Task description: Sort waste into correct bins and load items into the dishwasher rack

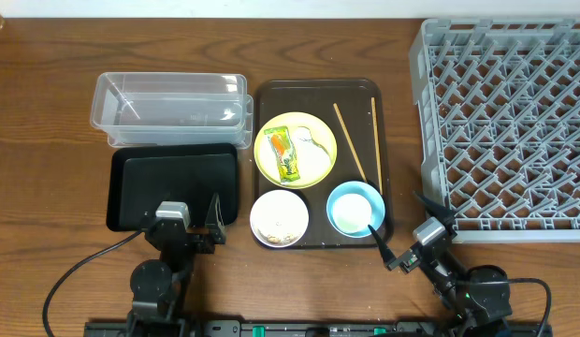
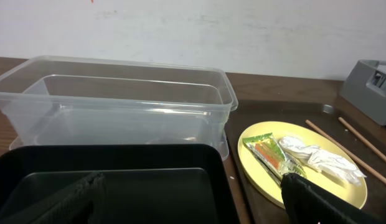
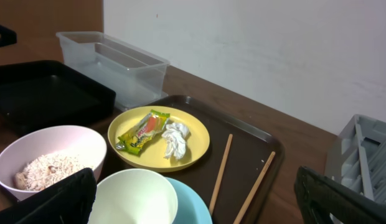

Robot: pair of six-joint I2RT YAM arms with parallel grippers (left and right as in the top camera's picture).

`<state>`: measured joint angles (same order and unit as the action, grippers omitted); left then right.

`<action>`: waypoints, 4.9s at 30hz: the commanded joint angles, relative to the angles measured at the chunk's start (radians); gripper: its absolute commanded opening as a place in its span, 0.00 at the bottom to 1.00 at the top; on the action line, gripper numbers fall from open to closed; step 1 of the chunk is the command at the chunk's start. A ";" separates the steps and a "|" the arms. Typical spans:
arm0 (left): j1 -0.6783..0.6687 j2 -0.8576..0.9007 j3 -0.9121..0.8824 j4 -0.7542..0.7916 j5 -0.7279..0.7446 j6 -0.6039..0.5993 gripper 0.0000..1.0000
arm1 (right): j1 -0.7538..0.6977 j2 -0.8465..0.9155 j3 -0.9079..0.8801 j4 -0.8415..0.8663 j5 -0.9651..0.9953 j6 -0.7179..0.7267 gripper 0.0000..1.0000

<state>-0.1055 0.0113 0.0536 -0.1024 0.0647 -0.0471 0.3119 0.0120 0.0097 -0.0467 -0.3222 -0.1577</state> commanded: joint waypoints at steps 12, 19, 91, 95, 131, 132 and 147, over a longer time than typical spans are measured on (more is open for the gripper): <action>0.006 -0.007 -0.028 -0.007 0.003 0.013 0.91 | -0.011 -0.005 -0.005 0.002 -0.003 0.014 0.99; 0.006 -0.007 -0.028 -0.007 0.003 0.013 0.92 | -0.011 -0.005 -0.004 0.005 0.003 0.014 0.99; -0.314 1.213 1.123 -0.755 0.378 -0.248 0.83 | -0.224 1.151 1.243 -0.871 0.079 0.464 0.89; -0.479 1.323 1.123 -0.704 0.213 -0.294 0.77 | -0.296 1.151 1.246 -0.904 0.001 0.464 0.91; -0.554 1.416 1.123 -0.541 0.265 -0.418 0.06 | -0.307 1.151 1.246 -0.927 -0.056 0.409 0.94; -0.518 1.390 1.123 -0.544 0.322 -0.410 0.06 | -0.307 1.151 1.246 -0.919 -0.103 0.368 0.93; -0.016 1.339 1.123 -0.539 1.479 -0.208 0.06 | -0.033 1.154 1.246 -0.719 -0.696 -0.001 0.92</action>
<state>-0.1421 1.3495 1.1637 -0.6434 1.2751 -0.3061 0.2169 1.1706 1.2373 -0.7921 -0.9310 -0.1028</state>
